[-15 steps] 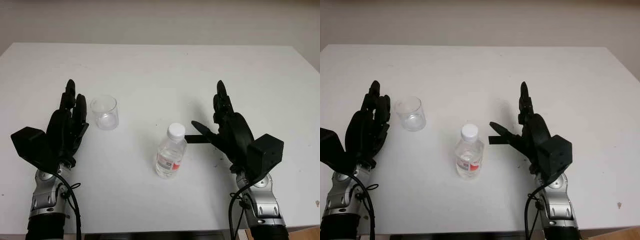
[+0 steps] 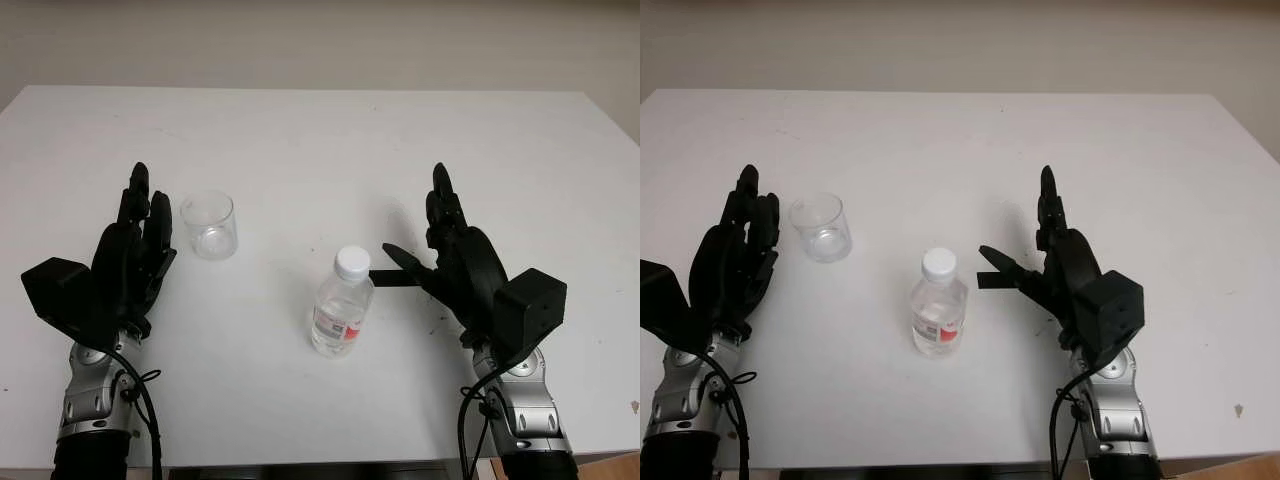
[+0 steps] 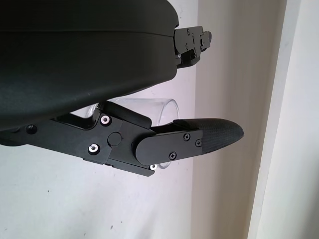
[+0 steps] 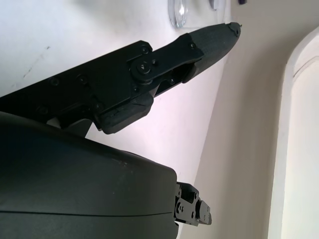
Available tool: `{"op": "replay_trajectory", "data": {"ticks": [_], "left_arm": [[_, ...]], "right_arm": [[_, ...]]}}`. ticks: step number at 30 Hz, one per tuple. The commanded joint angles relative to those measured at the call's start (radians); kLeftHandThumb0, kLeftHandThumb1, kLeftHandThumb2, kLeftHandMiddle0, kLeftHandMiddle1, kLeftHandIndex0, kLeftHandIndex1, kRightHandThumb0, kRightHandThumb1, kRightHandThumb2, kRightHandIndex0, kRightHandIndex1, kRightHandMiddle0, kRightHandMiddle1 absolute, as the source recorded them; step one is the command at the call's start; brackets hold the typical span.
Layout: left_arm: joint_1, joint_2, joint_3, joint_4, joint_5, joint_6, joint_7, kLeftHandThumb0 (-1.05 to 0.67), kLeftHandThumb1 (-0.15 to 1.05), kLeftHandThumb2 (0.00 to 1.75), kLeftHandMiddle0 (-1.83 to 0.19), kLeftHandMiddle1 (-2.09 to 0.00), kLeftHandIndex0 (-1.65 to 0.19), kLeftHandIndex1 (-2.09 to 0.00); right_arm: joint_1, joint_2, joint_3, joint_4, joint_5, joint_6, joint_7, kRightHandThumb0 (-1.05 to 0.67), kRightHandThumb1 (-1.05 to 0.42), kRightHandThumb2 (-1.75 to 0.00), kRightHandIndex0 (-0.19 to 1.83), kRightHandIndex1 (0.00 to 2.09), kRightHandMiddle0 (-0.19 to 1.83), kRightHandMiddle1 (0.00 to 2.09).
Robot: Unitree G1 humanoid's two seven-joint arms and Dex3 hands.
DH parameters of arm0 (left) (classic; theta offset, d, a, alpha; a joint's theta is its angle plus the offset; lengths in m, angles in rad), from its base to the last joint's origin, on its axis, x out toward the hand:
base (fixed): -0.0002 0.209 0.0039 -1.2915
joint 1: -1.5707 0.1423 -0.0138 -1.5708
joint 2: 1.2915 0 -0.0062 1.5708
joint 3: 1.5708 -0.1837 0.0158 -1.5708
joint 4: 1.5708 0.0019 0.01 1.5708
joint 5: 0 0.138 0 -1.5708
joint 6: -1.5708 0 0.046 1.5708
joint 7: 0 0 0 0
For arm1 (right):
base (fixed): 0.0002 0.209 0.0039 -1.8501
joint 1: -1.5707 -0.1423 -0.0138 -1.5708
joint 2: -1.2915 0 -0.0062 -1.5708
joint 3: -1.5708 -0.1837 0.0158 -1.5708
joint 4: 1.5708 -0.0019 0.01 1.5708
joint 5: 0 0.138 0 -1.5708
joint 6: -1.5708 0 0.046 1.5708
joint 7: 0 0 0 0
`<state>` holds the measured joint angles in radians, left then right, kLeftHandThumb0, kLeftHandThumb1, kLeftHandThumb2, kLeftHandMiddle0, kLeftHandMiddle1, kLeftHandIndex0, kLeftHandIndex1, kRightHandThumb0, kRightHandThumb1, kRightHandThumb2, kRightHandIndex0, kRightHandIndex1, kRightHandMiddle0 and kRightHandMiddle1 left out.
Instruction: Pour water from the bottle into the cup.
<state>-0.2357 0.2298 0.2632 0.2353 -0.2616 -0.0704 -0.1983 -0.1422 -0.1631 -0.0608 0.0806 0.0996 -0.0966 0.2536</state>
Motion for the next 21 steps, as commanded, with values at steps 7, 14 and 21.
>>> {"op": "replay_trajectory", "data": {"ticks": [7,14,21], "left_arm": [[-0.022,-0.006,0.002,0.01,0.0,-0.007,0.009,-0.69,1.05,0.5,0.11,-0.06,0.11,-0.06],[-0.031,0.001,0.001,0.01,-0.005,0.0,-0.004,-0.68,1.05,0.52,0.13,-0.05,0.13,-0.05],[-0.041,0.006,-0.003,0.016,0.007,-0.002,-0.002,-0.68,1.05,0.53,0.14,-0.05,0.13,-0.05]], "right_arm": [[0.055,-0.124,-0.01,-0.145,0.128,0.013,0.226,-0.96,-0.92,-0.05,-0.19,0.0,-0.19,0.0],[0.144,-0.158,0.029,-0.286,0.227,0.037,0.377,-0.91,-0.9,-0.04,-0.19,0.0,-0.19,0.0],[0.168,-0.163,0.067,-0.296,0.195,0.017,0.411,-0.94,-0.92,-0.06,-0.19,0.0,-0.19,0.0]]}}
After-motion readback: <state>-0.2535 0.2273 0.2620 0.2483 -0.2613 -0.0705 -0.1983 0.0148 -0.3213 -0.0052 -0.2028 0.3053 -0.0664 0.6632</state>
